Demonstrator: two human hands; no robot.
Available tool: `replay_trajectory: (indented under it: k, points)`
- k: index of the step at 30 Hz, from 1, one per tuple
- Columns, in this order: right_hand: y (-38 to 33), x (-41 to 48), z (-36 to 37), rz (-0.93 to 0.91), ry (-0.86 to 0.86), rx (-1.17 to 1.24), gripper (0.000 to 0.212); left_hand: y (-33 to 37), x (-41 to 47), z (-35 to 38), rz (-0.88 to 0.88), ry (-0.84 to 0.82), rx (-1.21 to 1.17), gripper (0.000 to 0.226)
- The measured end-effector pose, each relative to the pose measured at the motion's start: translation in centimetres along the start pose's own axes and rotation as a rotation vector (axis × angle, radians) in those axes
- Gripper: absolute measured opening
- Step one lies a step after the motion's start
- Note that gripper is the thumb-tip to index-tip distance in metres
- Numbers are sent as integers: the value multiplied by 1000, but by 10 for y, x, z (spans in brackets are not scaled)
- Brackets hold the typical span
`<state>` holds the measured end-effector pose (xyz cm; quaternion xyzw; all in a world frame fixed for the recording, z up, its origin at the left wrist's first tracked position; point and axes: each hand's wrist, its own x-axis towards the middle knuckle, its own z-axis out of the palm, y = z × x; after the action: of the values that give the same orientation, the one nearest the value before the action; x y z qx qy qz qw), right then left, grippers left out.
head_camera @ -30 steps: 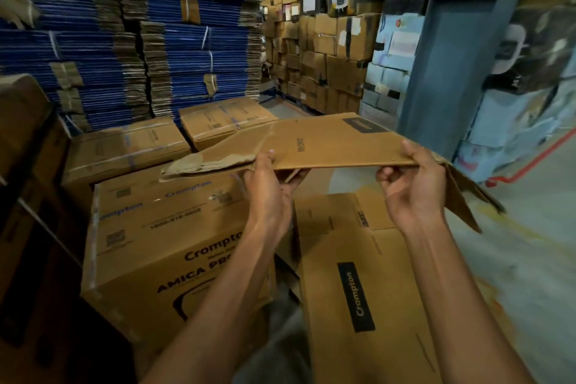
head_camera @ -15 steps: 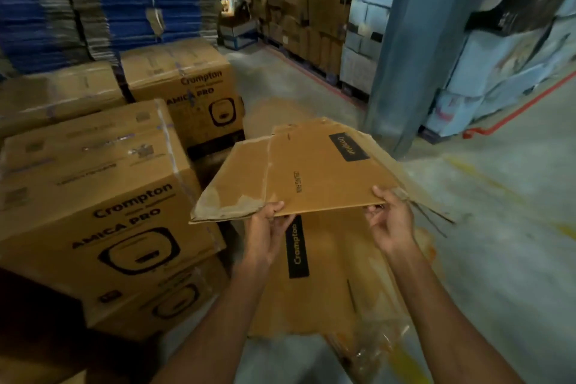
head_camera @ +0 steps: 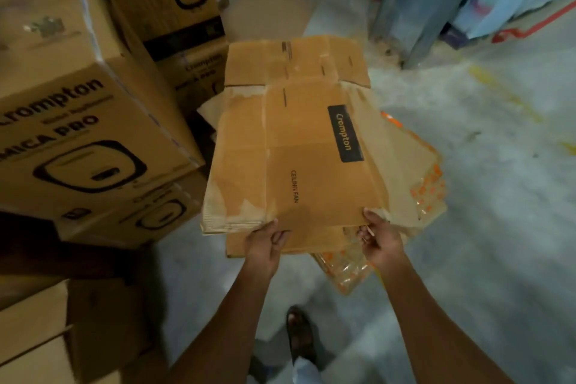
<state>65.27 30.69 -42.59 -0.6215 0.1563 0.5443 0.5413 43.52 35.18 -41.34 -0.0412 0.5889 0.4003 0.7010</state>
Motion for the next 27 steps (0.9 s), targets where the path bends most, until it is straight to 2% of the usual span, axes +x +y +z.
replay_trajectory:
  k: [7, 11, 14, 17, 19, 22, 24, 27]
  points:
    - [28, 33, -7, 151, 55, 38, 23, -27, 40, -21, -107, 88, 1, 28]
    - [42, 34, -9, 158, 72, 14, 12, -31, 41, -31, -122, 76, 50, 29]
    - [53, 32, -12, 156, 63, -100, 12, -29, 37, -41, -116, 83, 92, 23]
    - [66, 19, 3, 131, 46, -226, 12, -18, 30, -54, -44, 90, 231, 18]
    - [76, 8, 25, 113, -23, -278, 8, -2, 22, -64, 13, 112, 288, 12]
    - [101, -14, 76, 54, -174, -443, 10, 31, 13, -97, 113, 158, 261, 17]
    - [125, -33, 118, 33, -264, -545, 6, 55, 6, -129, 191, 213, 235, 23]
    - [176, -64, 175, 46, -437, -726, 10, 89, -14, -192, 295, 313, 168, 25]
